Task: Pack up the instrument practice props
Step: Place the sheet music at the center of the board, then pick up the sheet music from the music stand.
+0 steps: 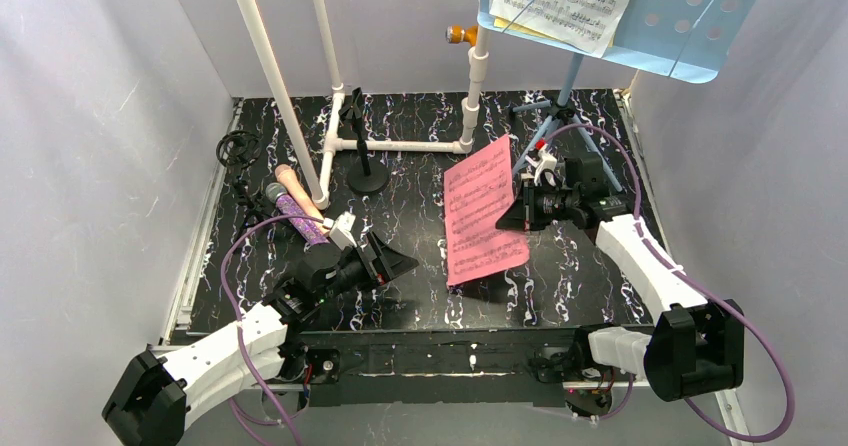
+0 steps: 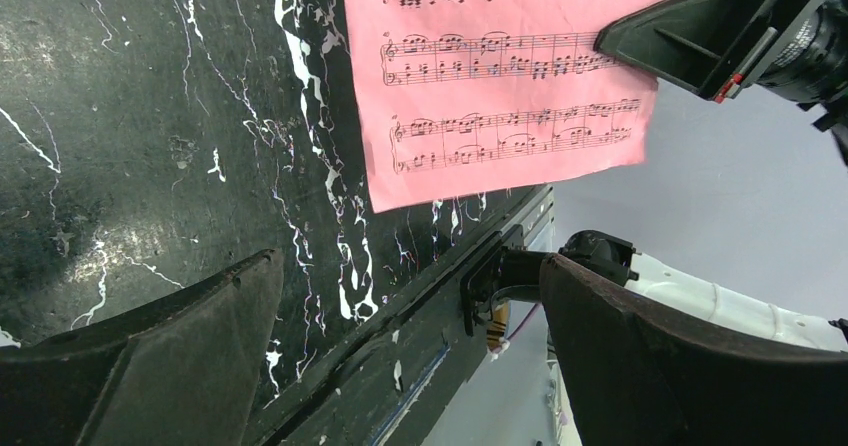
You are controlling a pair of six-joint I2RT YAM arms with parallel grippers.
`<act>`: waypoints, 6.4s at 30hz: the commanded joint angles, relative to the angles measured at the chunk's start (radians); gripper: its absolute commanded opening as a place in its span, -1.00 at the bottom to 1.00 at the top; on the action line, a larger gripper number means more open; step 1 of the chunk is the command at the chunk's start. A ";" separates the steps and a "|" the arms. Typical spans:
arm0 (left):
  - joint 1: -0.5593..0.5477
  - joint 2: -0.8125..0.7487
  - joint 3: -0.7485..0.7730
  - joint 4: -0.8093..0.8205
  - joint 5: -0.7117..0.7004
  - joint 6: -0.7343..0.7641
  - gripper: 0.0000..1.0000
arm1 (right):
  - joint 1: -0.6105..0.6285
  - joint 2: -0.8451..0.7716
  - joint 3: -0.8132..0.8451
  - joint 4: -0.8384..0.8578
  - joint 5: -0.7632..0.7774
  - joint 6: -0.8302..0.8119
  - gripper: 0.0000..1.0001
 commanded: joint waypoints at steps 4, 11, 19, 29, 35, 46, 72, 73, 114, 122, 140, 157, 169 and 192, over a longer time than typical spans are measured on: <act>-0.004 0.011 -0.006 0.010 0.013 0.000 0.99 | -0.009 0.099 0.274 -0.530 0.036 -0.530 -0.97; -0.004 0.008 -0.002 0.010 0.025 0.030 0.99 | -0.009 0.079 0.385 -0.639 0.110 -0.657 -0.97; -0.004 -0.020 -0.012 0.001 0.035 0.056 0.99 | -0.043 0.072 0.470 -0.866 0.476 -0.985 -0.97; -0.004 -0.030 -0.006 -0.007 0.050 0.096 0.99 | -0.488 0.207 0.397 -1.032 0.697 -1.464 -0.97; -0.004 -0.025 -0.003 -0.008 0.047 0.105 0.99 | -0.604 0.307 0.336 -0.874 0.810 -1.538 -0.97; -0.004 -0.027 0.015 -0.010 0.065 0.109 0.99 | -0.606 0.395 0.257 -0.479 0.773 -1.545 -0.94; -0.004 -0.127 0.118 -0.077 0.119 0.229 0.99 | -0.610 -0.109 0.242 -0.937 0.212 -1.722 0.83; -0.004 -0.141 0.122 -0.080 0.122 0.238 0.99 | -0.610 -0.129 0.259 -1.001 0.154 -1.765 0.90; 0.050 -0.033 0.474 -0.739 -0.110 1.143 0.99 | -0.308 0.154 1.251 -0.250 0.335 -0.044 0.87; 0.050 -0.035 0.477 -0.743 -0.108 1.147 0.99 | -0.328 0.189 1.228 -0.186 0.222 0.025 0.79; 0.054 -0.015 0.480 -0.738 -0.091 1.151 0.99 | -0.313 0.246 1.184 -0.114 0.189 0.099 0.75; 0.063 -0.006 0.481 -0.737 -0.082 1.152 0.99 | -0.245 0.194 1.171 -0.125 0.404 0.046 0.79; 0.065 -0.010 0.480 -0.737 -0.081 1.152 0.99 | -0.244 0.181 1.168 -0.097 0.419 0.062 0.76; 0.071 -0.009 0.480 -0.737 -0.074 1.153 0.99 | -0.244 0.226 1.173 -0.049 0.432 0.101 0.76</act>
